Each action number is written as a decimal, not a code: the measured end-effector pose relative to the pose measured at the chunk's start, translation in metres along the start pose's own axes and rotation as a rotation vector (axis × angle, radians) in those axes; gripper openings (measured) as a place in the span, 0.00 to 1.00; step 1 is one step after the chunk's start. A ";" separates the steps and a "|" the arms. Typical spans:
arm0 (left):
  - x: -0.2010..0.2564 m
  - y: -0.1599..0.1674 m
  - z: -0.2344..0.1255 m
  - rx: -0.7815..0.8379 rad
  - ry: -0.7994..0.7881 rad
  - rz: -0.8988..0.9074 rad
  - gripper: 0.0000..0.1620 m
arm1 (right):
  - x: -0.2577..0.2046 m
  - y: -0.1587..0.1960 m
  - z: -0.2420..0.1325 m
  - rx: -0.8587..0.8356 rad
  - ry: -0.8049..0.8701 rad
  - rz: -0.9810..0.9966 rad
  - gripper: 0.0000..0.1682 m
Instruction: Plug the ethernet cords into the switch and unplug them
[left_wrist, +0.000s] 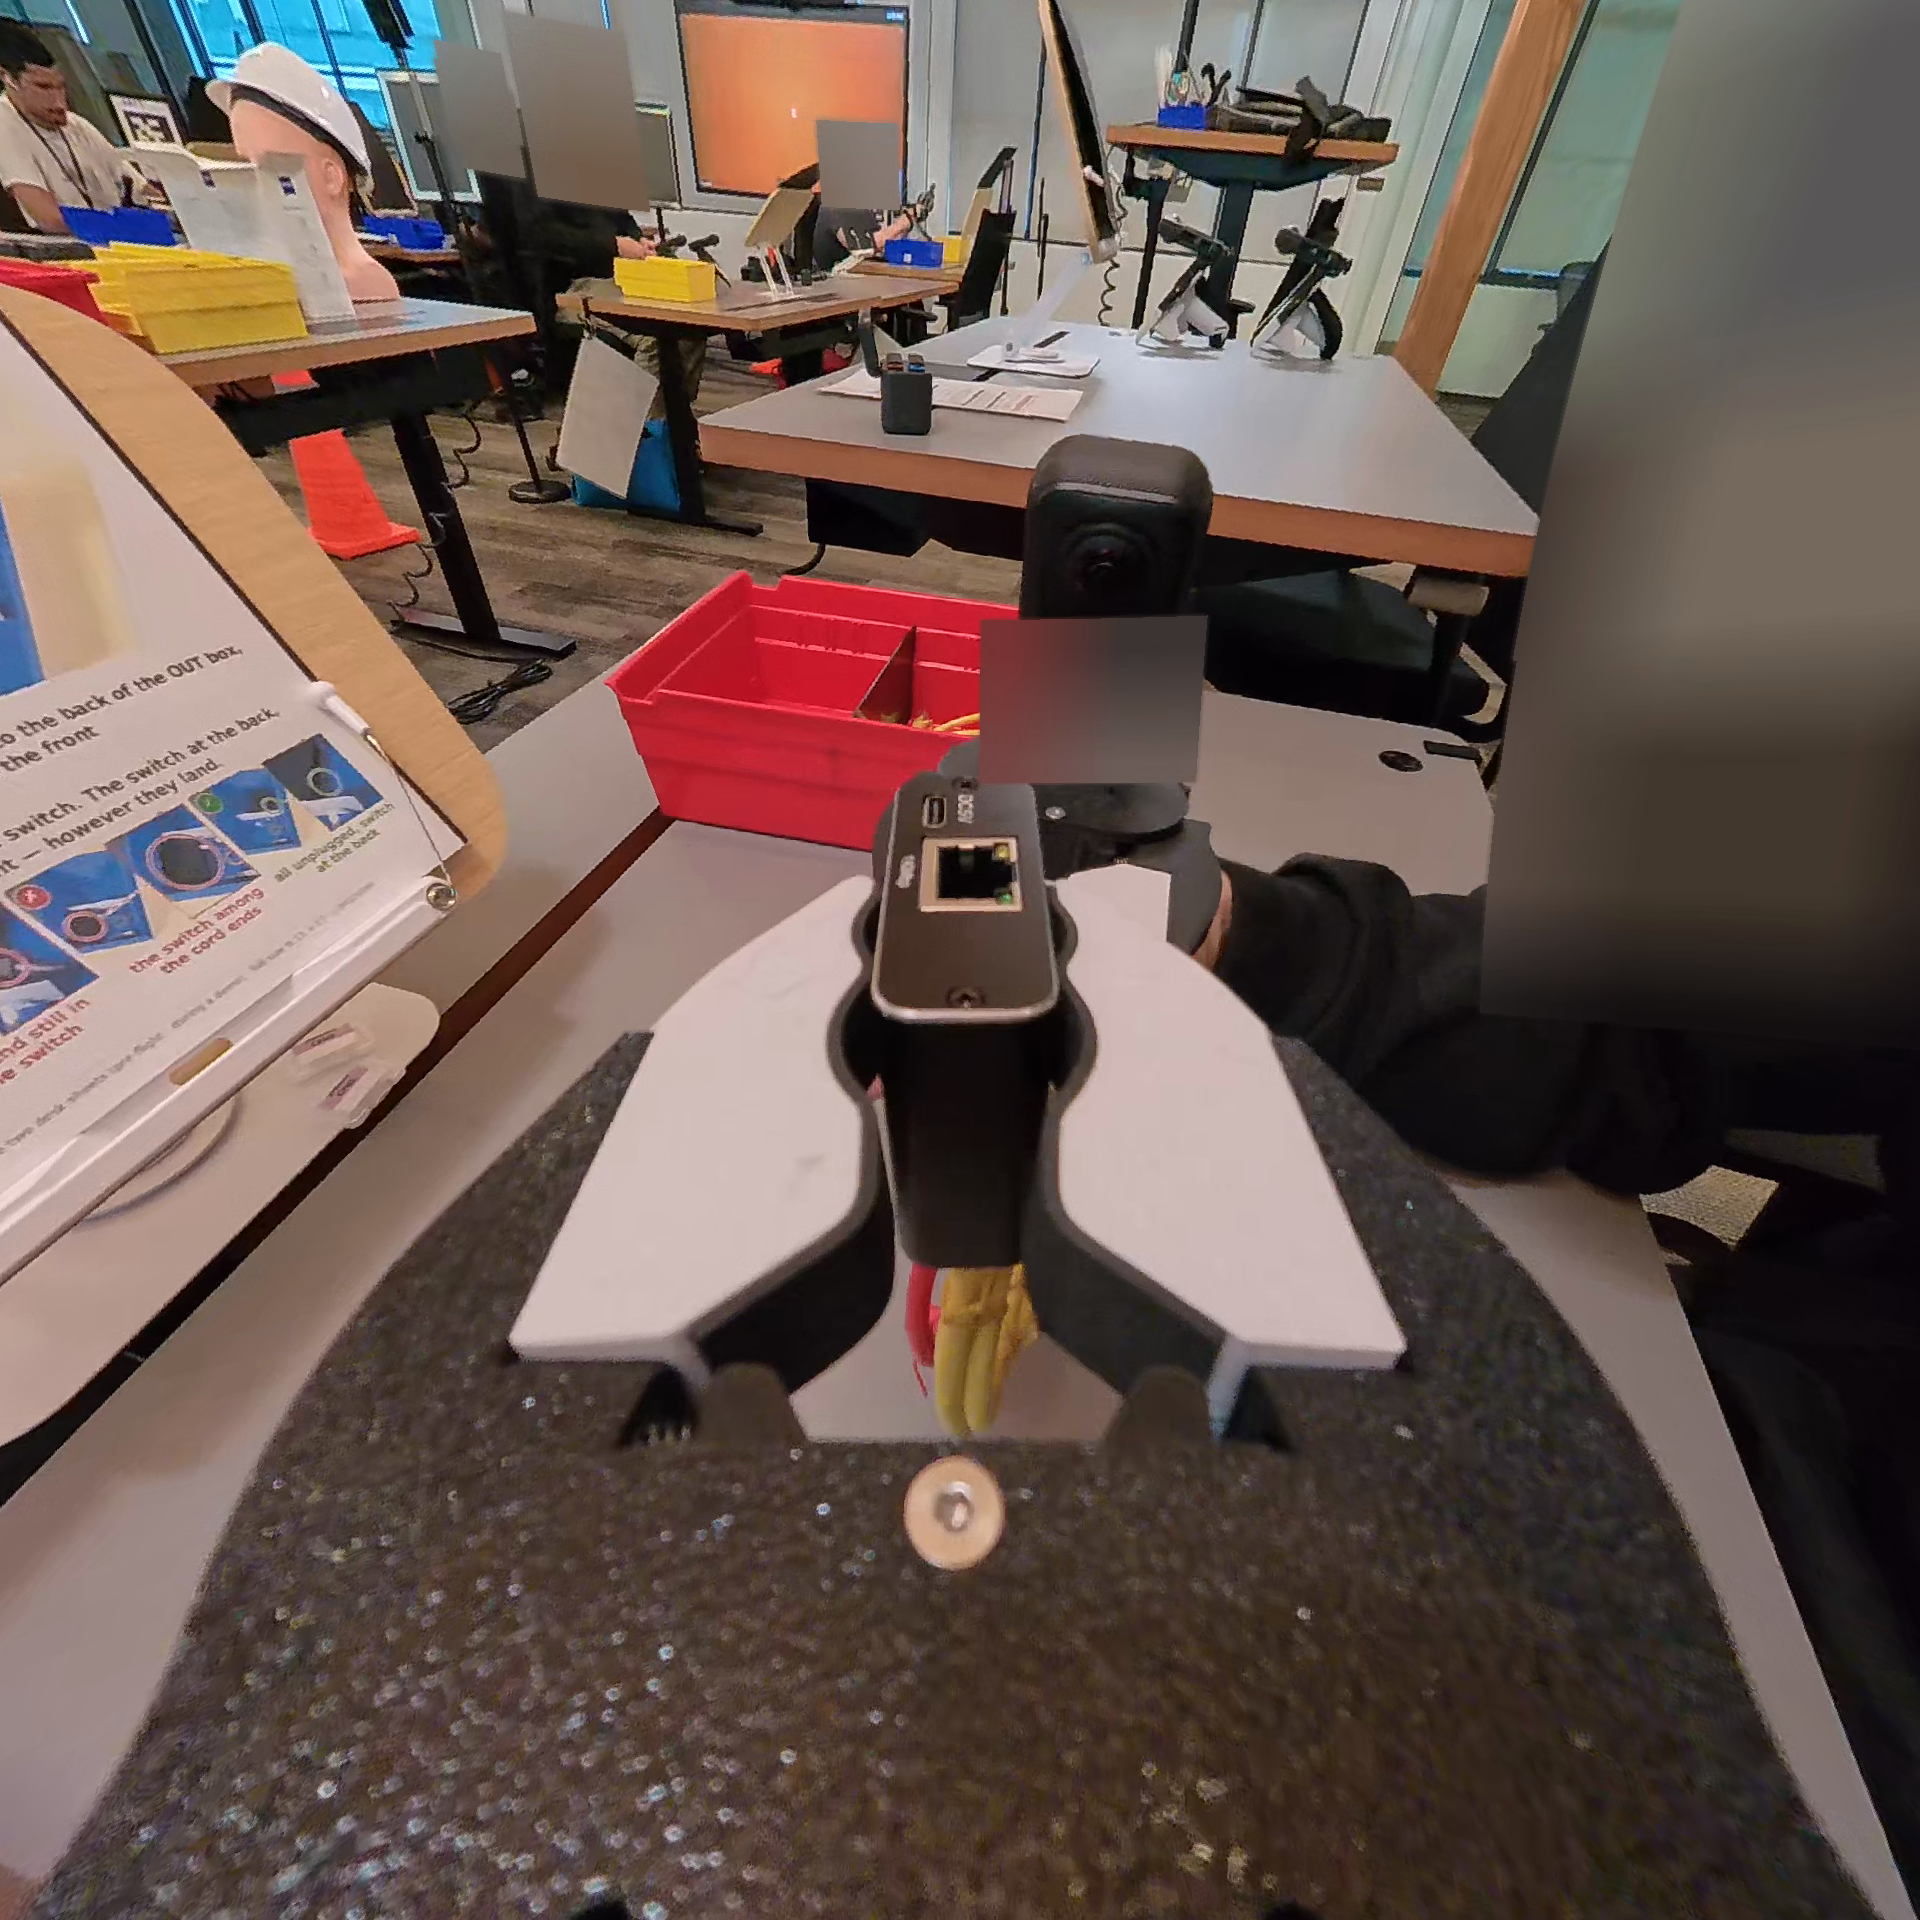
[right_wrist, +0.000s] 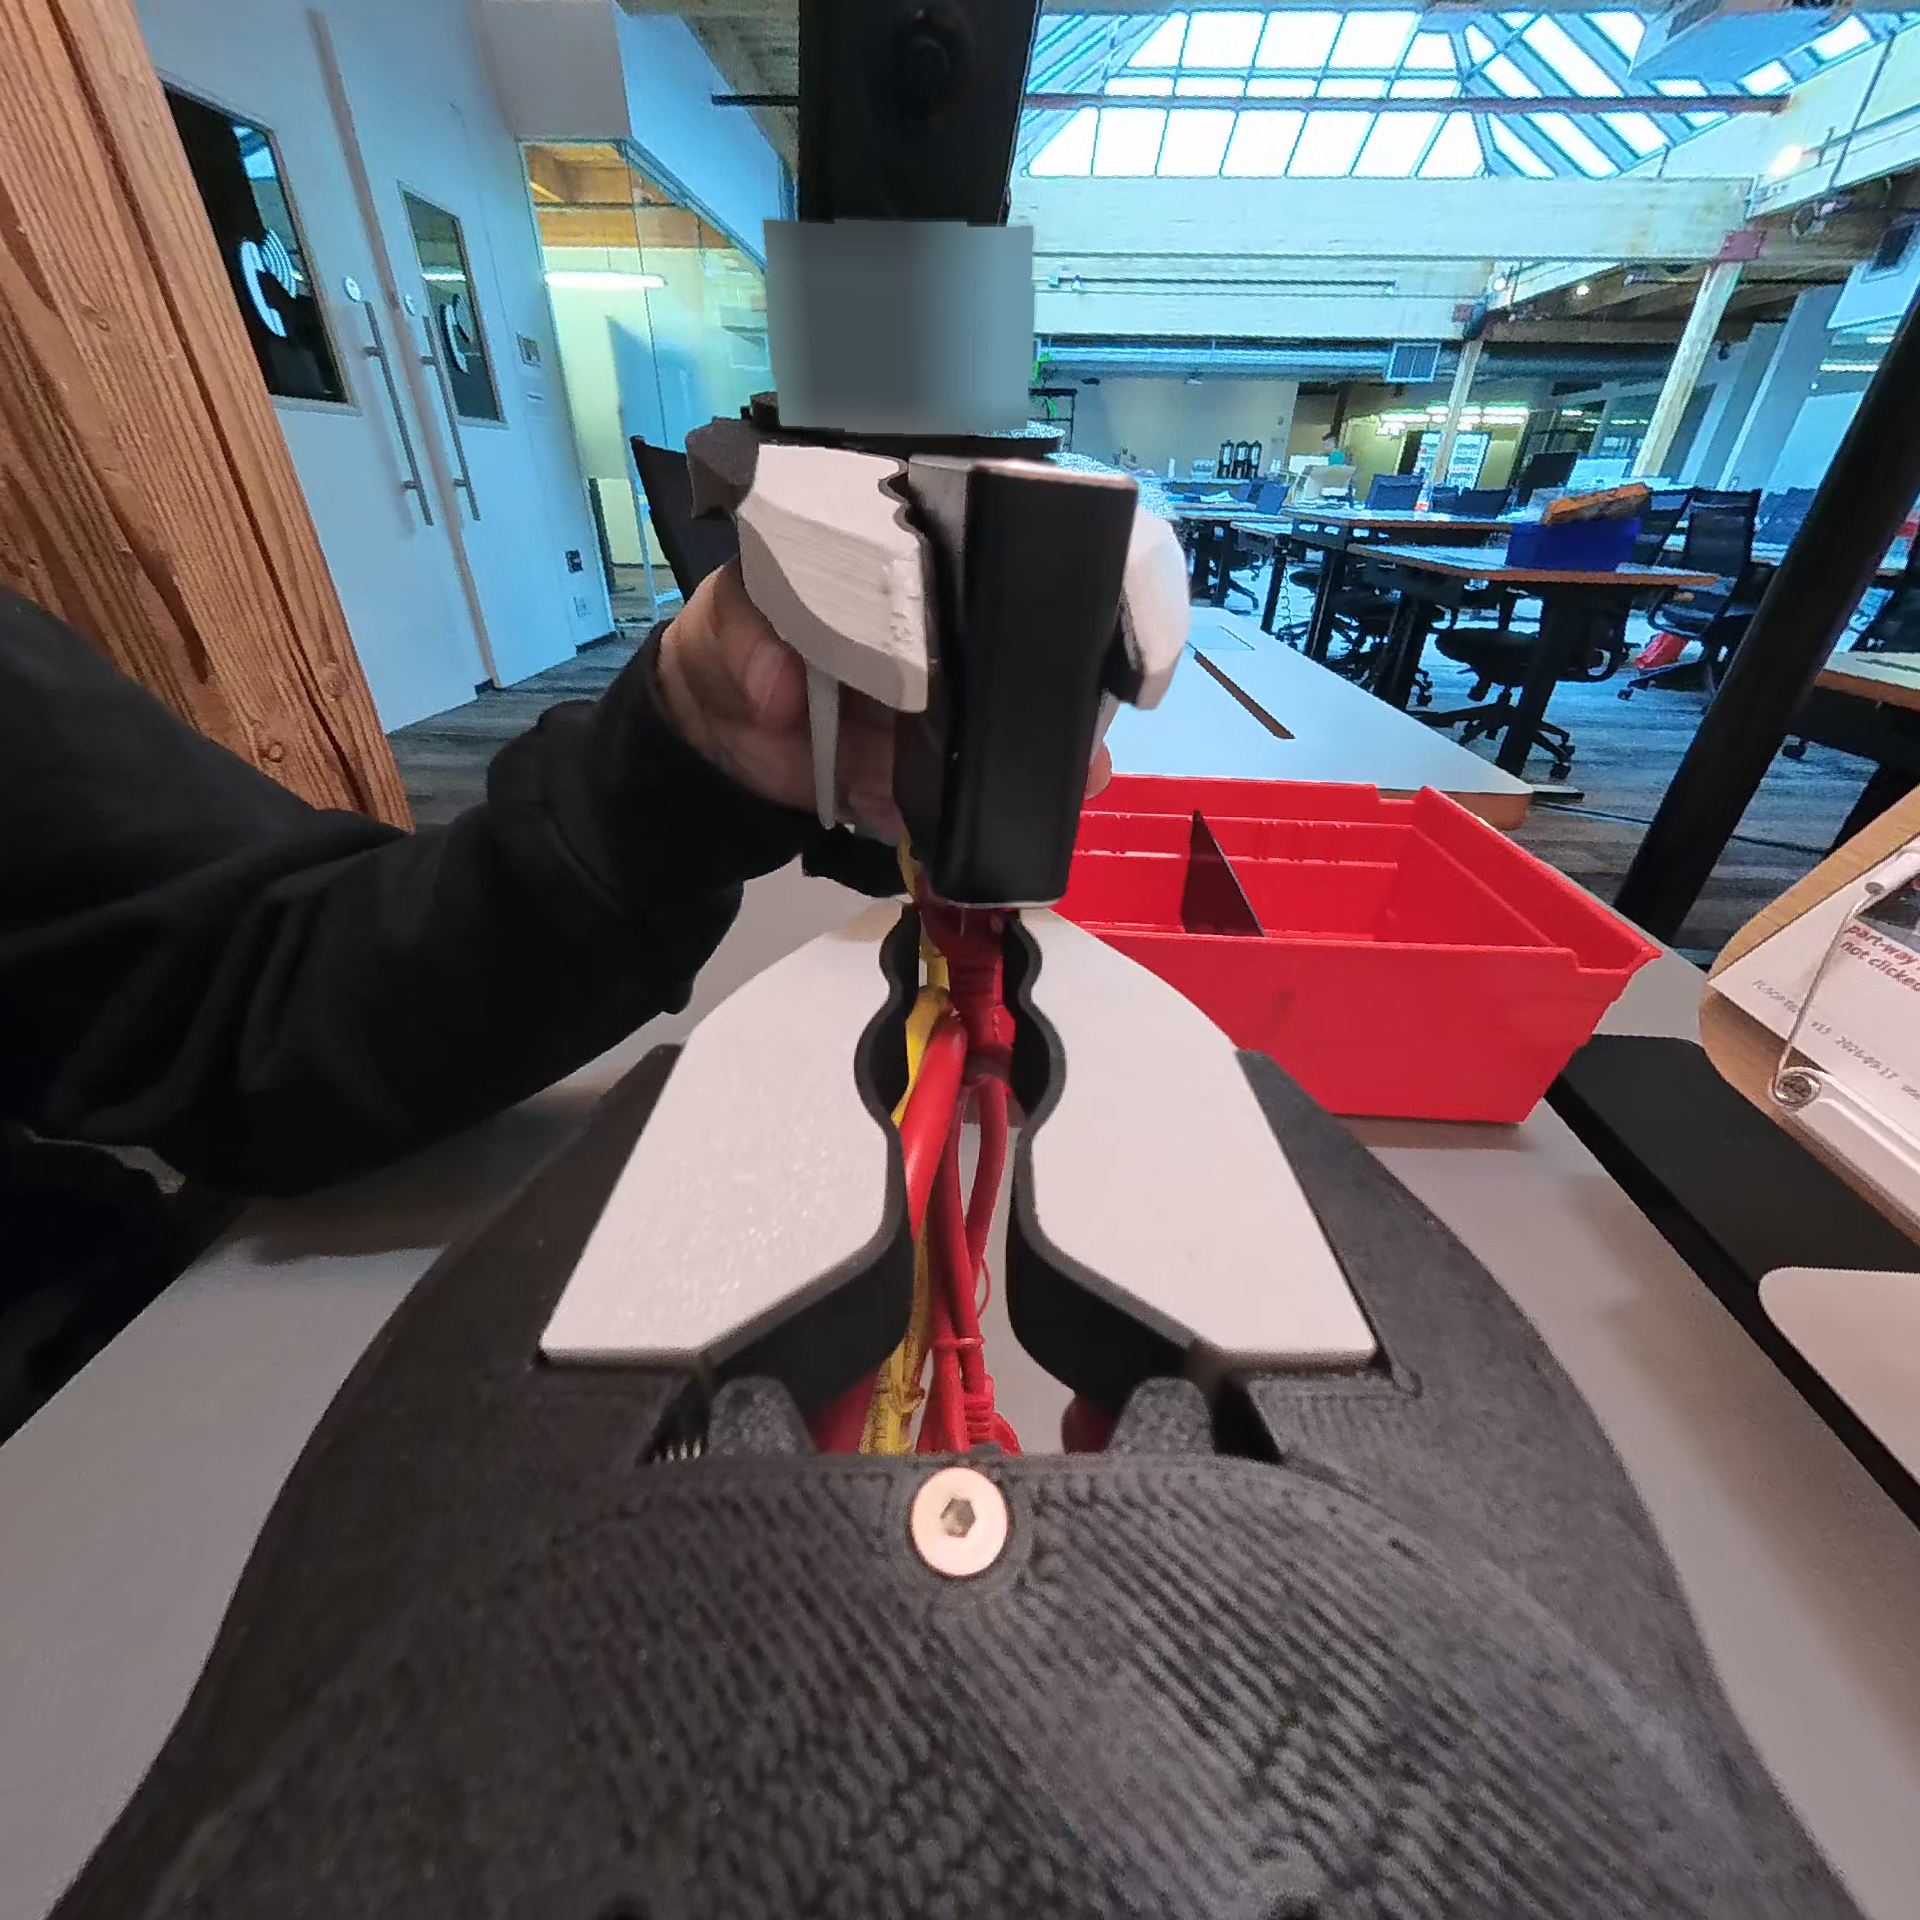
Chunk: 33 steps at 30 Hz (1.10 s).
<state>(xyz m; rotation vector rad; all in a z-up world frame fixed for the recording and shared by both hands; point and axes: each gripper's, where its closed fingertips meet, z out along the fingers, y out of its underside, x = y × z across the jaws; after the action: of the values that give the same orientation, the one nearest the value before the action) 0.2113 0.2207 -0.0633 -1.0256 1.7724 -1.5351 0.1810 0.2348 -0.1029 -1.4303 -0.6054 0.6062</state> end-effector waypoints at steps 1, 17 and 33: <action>0.000 0.000 0.000 0.001 0.000 0.000 0.16 | 0.000 0.000 0.000 0.003 -0.001 0.002 0.09; 0.002 -0.004 0.000 0.015 -0.001 0.007 0.17 | -0.003 -0.002 0.004 0.082 -0.062 0.124 0.09; 0.003 0.003 0.019 0.011 0.038 -0.031 0.17 | -0.003 0.006 -0.012 0.141 -0.096 0.233 0.09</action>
<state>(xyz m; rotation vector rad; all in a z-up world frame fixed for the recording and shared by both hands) 0.2245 0.2083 -0.0691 -1.0299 1.7802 -1.5916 0.1867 0.2245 -0.1095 -1.3541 -0.4641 0.8882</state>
